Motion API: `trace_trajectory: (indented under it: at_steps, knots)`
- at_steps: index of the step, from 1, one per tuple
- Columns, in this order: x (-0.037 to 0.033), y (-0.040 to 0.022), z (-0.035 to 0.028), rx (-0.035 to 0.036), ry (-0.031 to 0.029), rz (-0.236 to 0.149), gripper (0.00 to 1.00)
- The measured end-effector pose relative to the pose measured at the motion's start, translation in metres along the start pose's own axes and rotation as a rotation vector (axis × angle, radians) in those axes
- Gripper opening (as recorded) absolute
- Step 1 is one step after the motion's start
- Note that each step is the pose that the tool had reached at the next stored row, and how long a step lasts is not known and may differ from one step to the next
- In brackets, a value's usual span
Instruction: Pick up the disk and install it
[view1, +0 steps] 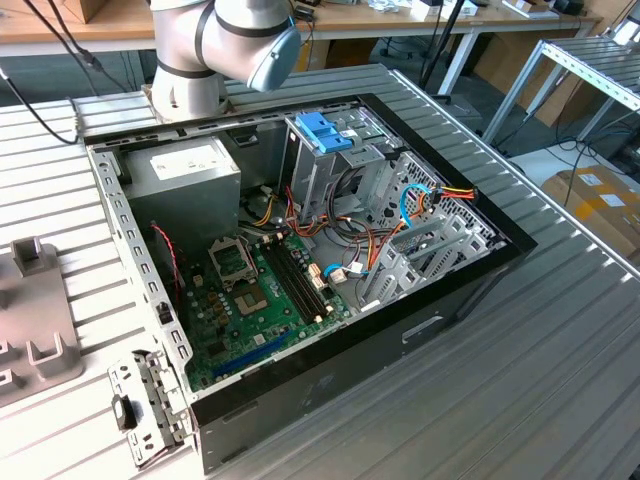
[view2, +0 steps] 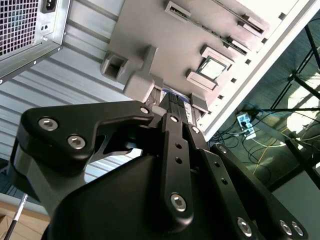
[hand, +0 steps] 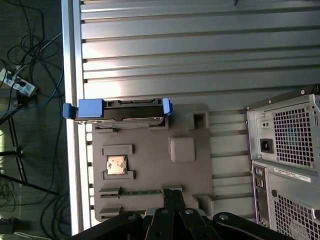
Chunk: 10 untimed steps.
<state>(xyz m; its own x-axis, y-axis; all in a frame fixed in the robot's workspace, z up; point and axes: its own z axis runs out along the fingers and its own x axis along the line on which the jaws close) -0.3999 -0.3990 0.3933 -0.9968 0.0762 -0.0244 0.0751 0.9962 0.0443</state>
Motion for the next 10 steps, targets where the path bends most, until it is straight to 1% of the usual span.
trace_trajectory:
  at_steps: [5, 6, 10]
  knots:
    - [0.0038, -0.0003, -0.0001, -0.0001, -0.0001, 0.000, 0.11]
    - [0.0058, -0.0004, -0.0001, -0.0001, 0.0000, 0.000, 0.11]
    - [0.0079, -0.0006, -0.0002, -0.0001, -0.0001, 0.000, 0.11]
